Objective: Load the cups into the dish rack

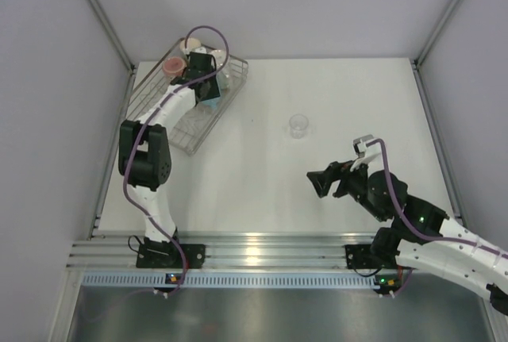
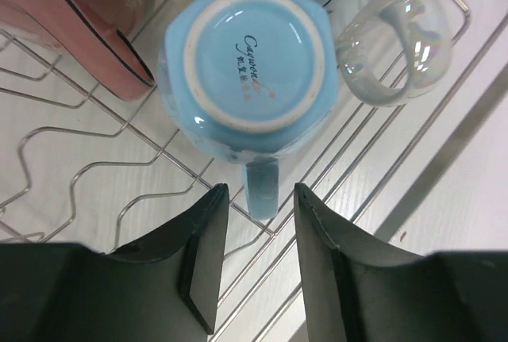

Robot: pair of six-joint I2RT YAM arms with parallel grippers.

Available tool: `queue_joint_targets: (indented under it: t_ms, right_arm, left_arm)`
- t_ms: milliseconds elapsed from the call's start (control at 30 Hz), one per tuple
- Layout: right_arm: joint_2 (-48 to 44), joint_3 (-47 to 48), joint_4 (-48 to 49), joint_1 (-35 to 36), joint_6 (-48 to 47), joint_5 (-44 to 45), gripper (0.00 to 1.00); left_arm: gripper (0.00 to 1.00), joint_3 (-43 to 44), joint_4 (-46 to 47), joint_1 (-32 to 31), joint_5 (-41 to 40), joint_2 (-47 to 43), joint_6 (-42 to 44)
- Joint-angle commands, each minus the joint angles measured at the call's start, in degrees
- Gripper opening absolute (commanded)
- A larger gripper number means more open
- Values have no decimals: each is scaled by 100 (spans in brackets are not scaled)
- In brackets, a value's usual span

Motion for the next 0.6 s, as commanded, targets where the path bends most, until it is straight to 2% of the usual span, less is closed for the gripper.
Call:
queue_joint_targets:
  t_ms: [0, 200, 267, 400, 433, 500, 567]
  right_arm:
    - [79, 335, -99, 83, 254, 11, 83]
    - [-35, 116, -275, 83, 965, 467, 82]
    - [-70, 89, -311, 91, 932, 372, 83]
    - [123, 448, -451, 83, 853, 65, 84]
    - [193, 536, -477, 83, 896, 12, 84]
    - [474, 721, -513, 91, 1011, -225, 99]
    - [754, 967, -461, 83, 1029, -375, 99]
  left_arm:
    - [45, 30, 172, 14, 16, -715, 1]
    - [52, -189, 66, 14, 183, -1278, -78]
    - [53, -408, 57, 14, 288, -1682, -113]
    - [55, -1066, 66, -3, 946, -2499, -148]
    - [55, -1190, 58, -3, 1453, -2657, -131]
    - [57, -1619, 66, -30, 1816, -3167, -174]
    - [67, -1954, 75, -100, 2362, -3719, -350]
